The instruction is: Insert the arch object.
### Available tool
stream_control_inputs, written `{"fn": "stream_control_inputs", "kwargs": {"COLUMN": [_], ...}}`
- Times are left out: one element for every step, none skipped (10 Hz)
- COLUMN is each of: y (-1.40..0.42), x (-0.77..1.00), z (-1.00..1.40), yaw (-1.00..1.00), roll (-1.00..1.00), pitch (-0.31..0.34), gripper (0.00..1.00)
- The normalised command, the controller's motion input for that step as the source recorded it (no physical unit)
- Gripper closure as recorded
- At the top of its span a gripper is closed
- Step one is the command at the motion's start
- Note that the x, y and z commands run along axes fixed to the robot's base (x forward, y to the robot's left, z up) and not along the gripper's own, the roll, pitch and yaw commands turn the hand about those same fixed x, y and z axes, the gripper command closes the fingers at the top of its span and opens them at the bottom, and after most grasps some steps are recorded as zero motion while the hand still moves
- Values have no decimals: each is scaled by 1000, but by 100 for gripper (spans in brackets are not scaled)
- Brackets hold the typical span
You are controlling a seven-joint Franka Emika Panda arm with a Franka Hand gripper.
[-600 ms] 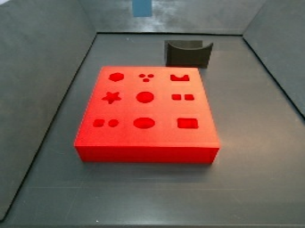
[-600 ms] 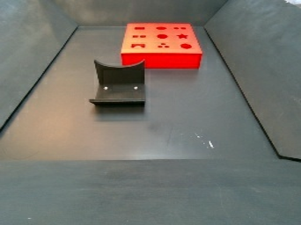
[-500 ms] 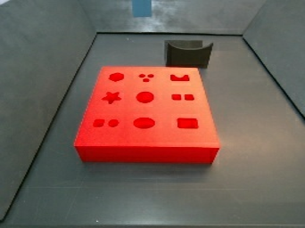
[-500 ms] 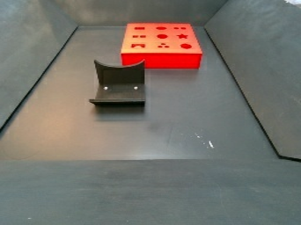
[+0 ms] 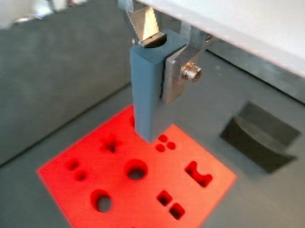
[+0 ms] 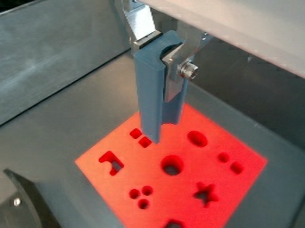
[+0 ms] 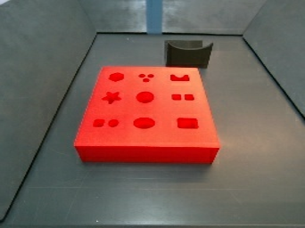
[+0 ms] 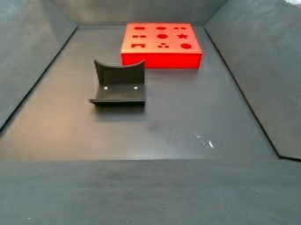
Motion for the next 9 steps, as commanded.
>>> {"fn": "stream_control_inputs", "kwargs": {"y": [9, 49, 120, 251, 203, 46, 0, 0, 34], "x": [580, 631, 689, 754, 466, 354, 157, 163, 234], "z": [-491, -480, -457, -469, -443, -386, -191, -169, -243], "yaw": [-620, -583, -560, -551, -720, -734, -686, -671, -726], "roll": [276, 229, 161, 46, -73, -227, -326, -347, -251], "pitch": [0, 0, 0, 6, 0, 20, -36, -36, 30], "gripper": [100, 100, 100, 100, 100, 100, 100, 100, 100]}}
